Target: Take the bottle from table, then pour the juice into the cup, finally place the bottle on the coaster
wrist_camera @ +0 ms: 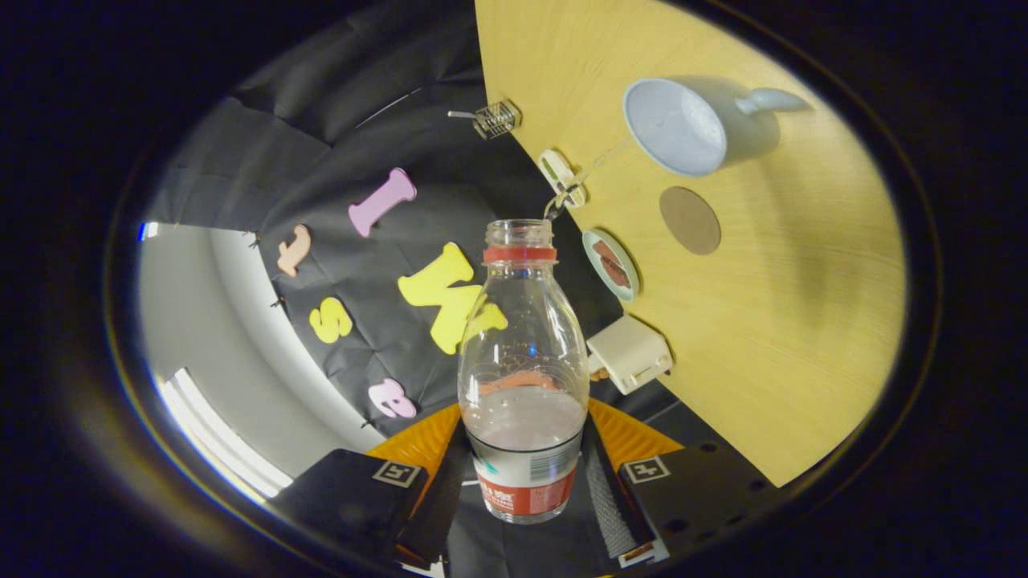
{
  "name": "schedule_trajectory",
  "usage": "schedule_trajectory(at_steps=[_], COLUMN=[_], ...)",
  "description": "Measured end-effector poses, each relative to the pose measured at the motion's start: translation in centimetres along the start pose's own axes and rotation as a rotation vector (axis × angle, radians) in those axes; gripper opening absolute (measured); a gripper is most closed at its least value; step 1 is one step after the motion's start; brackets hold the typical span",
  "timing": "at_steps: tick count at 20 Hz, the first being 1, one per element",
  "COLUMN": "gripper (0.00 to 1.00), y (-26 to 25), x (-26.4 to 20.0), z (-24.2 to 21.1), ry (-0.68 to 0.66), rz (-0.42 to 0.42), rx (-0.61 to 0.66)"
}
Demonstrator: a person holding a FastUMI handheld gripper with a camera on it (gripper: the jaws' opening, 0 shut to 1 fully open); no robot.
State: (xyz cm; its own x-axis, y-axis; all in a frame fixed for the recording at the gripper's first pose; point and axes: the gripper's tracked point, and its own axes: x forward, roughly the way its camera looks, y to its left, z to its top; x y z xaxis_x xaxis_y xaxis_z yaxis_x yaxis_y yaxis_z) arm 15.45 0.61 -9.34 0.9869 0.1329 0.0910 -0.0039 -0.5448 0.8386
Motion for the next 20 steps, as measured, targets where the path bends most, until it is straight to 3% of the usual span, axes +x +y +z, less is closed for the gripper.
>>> schedule_trajectory(at_steps=[13,20], gripper=[0.77,0.77], y=[-1.0,0.2], x=[-0.3,-0.4], z=[1.7,1.0], ry=[-0.03,-0.034], rz=[-0.032,-0.019], rx=[0.127,0.093])
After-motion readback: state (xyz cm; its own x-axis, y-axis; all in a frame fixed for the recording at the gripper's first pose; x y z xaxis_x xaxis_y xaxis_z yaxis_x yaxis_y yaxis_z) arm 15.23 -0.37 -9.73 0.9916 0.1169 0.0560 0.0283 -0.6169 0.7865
